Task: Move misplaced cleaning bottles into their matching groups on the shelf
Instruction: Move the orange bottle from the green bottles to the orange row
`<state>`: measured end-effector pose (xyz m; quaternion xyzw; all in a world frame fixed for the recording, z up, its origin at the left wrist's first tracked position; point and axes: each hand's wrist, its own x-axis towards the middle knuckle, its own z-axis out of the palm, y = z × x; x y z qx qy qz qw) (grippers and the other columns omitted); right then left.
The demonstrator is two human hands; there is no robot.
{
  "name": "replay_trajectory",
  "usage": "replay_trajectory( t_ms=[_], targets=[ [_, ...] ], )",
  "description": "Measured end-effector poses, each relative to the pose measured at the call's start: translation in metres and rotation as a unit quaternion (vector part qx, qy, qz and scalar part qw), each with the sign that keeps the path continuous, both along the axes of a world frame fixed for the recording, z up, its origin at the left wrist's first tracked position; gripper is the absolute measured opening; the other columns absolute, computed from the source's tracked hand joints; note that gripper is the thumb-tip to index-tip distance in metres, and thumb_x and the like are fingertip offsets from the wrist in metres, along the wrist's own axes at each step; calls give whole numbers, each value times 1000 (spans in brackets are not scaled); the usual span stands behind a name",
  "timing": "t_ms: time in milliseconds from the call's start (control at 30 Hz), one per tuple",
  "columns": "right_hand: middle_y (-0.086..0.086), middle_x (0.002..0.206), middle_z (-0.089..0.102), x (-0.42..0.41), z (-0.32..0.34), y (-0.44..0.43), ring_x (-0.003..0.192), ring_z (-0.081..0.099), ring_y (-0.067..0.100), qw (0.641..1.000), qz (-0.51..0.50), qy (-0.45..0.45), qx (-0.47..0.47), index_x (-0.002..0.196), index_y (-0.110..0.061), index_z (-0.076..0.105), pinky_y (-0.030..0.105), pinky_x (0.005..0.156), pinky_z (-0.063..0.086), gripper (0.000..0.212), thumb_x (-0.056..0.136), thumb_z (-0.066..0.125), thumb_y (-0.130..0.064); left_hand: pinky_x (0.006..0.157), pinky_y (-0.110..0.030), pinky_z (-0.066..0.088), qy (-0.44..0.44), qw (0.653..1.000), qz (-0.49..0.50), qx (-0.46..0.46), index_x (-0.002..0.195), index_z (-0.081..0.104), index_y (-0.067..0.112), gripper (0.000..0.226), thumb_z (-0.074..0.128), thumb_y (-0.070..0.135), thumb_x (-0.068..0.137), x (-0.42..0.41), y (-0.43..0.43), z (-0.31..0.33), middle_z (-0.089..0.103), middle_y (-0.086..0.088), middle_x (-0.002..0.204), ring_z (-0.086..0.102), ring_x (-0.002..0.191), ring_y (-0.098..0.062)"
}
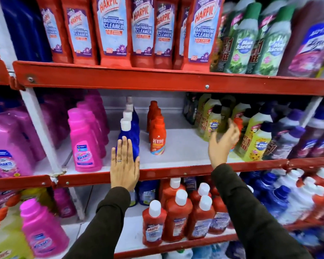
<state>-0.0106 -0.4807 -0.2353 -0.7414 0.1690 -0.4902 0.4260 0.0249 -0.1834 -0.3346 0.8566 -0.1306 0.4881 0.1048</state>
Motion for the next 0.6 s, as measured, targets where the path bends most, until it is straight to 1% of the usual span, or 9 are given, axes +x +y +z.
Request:
replay_trajectory(
  t_ms=[67, 133, 167, 233, 300, 333, 400, 467, 600],
  targets=[
    [23, 159, 25, 6, 8, -26, 148, 25, 39, 999, -33, 33, 15, 153, -2, 29, 45, 119, 23, 66, 95, 58, -9, 130, -41, -7, 0, 1000, 2, 3, 161, -7, 3, 74, 31, 28, 102, 0, 0, 0, -19, -11, 170, -14, 159, -24],
    [25, 162, 21, 11, 14, -47, 151, 20, 41, 996, -43, 75, 27, 155, 2, 22, 45, 123, 18, 70, 97, 57, -11, 130, -41, -7, 0, 1000, 5, 10, 161, -6, 3, 74, 31, 28, 102, -1, 0, 1, -18, -11, 170, -13, 159, -24],
    [26, 162, 21, 14, 16, -57, 151, 19, 42, 994, -37, 92, 37, 156, 3, 18, 45, 124, 17, 71, 97, 57, -11, 130, -42, -7, 0, 1000, 7, 12, 161, -5, 3, 74, 31, 28, 102, -1, -1, 2, -18, -11, 170, -13, 159, -24],
    [28, 159, 29, 21, 18, -72, 149, 26, 42, 991, -13, 119, 61, 155, 4, 17, 46, 123, 21, 74, 97, 59, -11, 130, -42, -7, -1, 1000, 11, 15, 161, -1, 0, 73, 32, 28, 101, -2, -1, 2, -16, -11, 171, -13, 159, -24],
    [29, 151, 41, 26, 16, -80, 142, 39, 43, 985, -1, 151, 88, 153, 4, 23, 49, 119, 30, 72, 95, 62, -13, 130, -42, -6, 0, 1000, 17, 13, 159, 5, -3, 71, 32, 27, 101, -3, -1, 4, -16, -10, 171, -13, 159, -23],
    [28, 147, 46, 27, 14, -84, 137, 44, 44, 982, -1, 159, 101, 150, 3, 28, 50, 116, 34, 67, 95, 63, -12, 130, -43, -5, 2, 1000, 19, 12, 158, 8, -5, 70, 32, 27, 101, -3, -2, 5, -16, -10, 171, -13, 159, -23],
    [28, 134, 57, 26, 10, -89, 126, 55, 45, 982, -3, 148, 117, 139, 2, 45, 51, 110, 41, 51, 94, 64, -11, 129, -43, -4, 6, 1000, 19, 12, 158, 11, -6, 69, 32, 27, 101, -4, -2, 5, -17, -10, 171, -13, 159, -23],
    [25, 125, 65, 22, 7, -91, 117, 61, 44, 984, -1, 135, 117, 131, -2, 55, 51, 105, 46, 42, 93, 67, -13, 129, -43, -4, 9, 1000, 24, 15, 158, 12, -6, 69, 31, 27, 101, -5, -2, 6, -16, -10, 171, -13, 159, -23],
    [19, 122, 69, 14, 5, -76, 113, 65, 39, 987, 12, 132, 94, 130, -8, 58, 45, 99, 49, 45, 89, 73, -23, 130, -42, -6, 6, 999, 32, 23, 158, 9, -4, 69, 30, 28, 101, -6, -2, 6, -16, -10, 171, -14, 159, -23]
  ],
)
